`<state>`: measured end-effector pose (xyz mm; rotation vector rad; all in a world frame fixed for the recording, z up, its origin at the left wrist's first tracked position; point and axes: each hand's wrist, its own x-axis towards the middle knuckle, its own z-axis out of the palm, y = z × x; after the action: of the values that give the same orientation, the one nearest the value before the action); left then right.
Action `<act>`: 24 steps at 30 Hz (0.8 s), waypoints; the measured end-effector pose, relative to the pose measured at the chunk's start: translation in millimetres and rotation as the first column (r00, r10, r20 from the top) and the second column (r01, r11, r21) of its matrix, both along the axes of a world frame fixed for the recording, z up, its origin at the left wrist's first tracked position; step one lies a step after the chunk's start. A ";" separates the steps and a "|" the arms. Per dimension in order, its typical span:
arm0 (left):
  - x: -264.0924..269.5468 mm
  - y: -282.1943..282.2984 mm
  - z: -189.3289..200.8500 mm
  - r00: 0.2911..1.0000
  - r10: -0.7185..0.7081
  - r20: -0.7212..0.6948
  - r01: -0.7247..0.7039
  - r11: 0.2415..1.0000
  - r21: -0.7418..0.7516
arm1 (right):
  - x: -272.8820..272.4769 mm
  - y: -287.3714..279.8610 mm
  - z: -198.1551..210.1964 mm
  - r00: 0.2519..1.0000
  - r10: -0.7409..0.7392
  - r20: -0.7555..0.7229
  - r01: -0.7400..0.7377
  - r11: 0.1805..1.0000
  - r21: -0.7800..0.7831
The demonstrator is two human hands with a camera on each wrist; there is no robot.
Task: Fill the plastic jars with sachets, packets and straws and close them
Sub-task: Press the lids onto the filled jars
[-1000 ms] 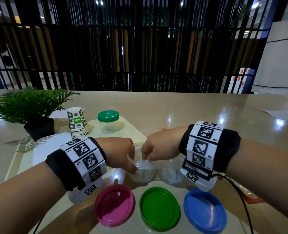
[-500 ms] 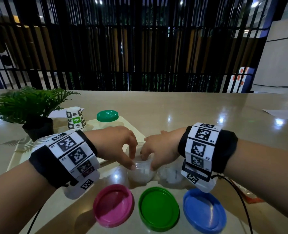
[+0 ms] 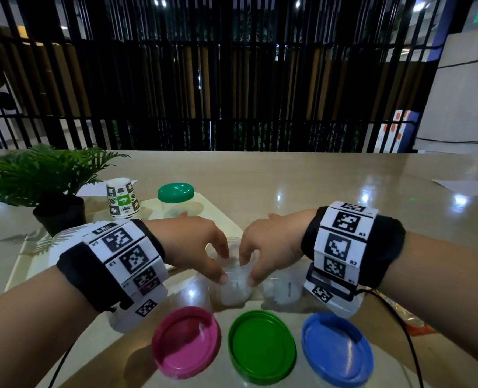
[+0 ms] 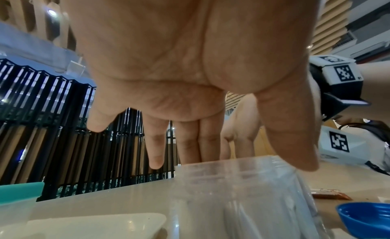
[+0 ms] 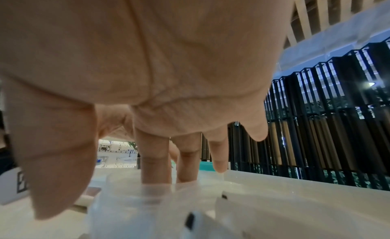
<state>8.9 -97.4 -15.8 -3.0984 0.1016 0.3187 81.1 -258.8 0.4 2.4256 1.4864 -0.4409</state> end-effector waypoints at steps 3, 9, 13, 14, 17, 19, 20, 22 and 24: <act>-0.5 -0.3 -1.3 1.000 0.010 -0.002 -0.010 1.000 0.022 | 0.8 0.2 1.9 1.000 -0.005 0.000 0.005 1.000 0.025; -3.8 1.0 -2.0 1.000 0.007 0.029 -0.006 0.998 -0.055 | 3.2 0.9 0.0 0.999 -0.033 -0.013 0.033 0.999 0.031; -4.6 -2.7 -4.3 1.000 -0.002 -0.030 0.002 1.000 -0.008 | 3.7 0.0 -1.2 0.999 -0.035 0.028 0.035 0.999 0.005; -4.6 -4.9 -5.5 0.999 -0.007 -0.037 0.007 1.000 0.005 | 2.8 -0.9 -2.9 0.999 -0.032 0.033 0.033 0.999 -0.012; -5.4 -8.3 -7.1 0.999 -0.024 -0.034 0.024 1.000 0.017 | 1.5 -5.4 -3.8 0.999 -0.034 0.020 0.034 0.999 -0.006; -6.4 -7.3 -5.9 1.000 -0.028 -0.009 0.028 1.000 0.002 | 1.9 -10.4 0.8 0.999 -0.041 -0.015 0.042 0.998 0.057; -6.8 -6.9 -5.1 0.999 -0.036 0.010 0.036 0.999 -0.003 | 1.9 -13.0 3.6 0.998 -0.048 -0.043 0.052 0.994 0.094; -5.9 -7.3 -3.6 0.998 -0.051 0.045 0.051 0.999 -0.002 | 1.9 -16.5 7.2 0.995 -0.052 -0.090 0.066 0.985 0.161; -4.7 -9.5 -2.8 0.997 -0.051 0.061 0.052 0.998 -0.016 | 2.3 -19.8 8.2 0.995 -0.058 -0.085 0.074 0.977 0.201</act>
<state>4.3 -106.9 -18.6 -3.1134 0.1842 0.2228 83.5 -278.6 8.6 2.6514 1.5567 -0.4205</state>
